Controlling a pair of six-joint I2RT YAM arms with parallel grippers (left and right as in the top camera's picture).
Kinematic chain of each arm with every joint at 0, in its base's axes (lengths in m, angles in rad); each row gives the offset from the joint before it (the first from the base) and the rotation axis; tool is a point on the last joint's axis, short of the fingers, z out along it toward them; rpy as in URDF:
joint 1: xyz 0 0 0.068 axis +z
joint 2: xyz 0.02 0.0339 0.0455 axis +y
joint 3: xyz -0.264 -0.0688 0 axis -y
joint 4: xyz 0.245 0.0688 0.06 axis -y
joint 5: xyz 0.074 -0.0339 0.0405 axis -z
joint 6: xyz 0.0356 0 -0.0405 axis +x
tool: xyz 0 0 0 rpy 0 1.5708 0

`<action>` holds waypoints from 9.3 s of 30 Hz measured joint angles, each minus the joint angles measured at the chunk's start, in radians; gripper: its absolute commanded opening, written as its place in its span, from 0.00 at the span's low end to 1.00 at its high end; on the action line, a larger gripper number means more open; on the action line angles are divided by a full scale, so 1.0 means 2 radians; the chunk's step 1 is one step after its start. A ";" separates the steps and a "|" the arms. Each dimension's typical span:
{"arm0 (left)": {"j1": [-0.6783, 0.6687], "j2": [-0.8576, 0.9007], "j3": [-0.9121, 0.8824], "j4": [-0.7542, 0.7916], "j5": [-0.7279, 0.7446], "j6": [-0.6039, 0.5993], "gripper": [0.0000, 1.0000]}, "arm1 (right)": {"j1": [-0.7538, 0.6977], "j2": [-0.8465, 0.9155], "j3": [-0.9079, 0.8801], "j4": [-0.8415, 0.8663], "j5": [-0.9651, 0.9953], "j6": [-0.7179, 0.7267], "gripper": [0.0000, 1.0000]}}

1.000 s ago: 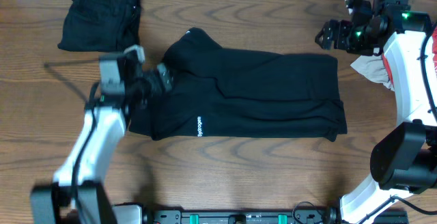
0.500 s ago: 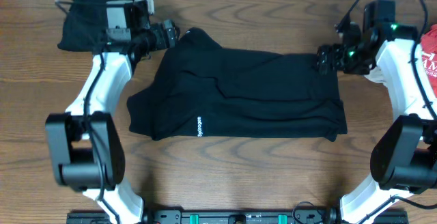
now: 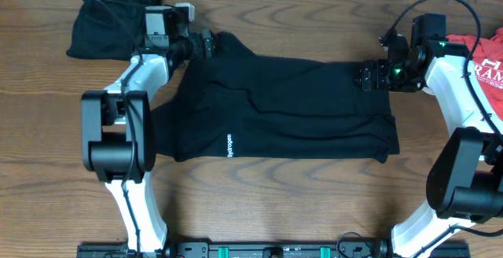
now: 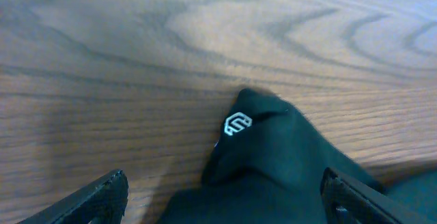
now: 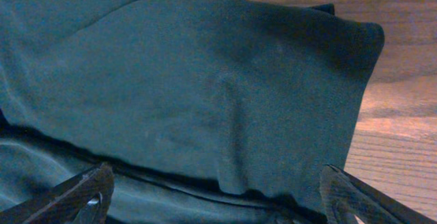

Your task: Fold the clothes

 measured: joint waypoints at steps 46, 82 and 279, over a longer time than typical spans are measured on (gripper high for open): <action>-0.028 0.039 0.017 -0.034 -0.002 0.004 0.62 | -0.023 0.063 -0.003 0.180 0.006 -0.019 0.99; -0.028 0.039 0.018 -0.051 -0.003 0.004 0.06 | -0.035 0.128 -0.003 0.229 -0.023 -0.013 0.54; -0.042 -0.092 0.028 -0.577 -0.019 0.051 0.06 | 0.107 -0.038 -0.003 -0.043 -0.091 0.064 0.36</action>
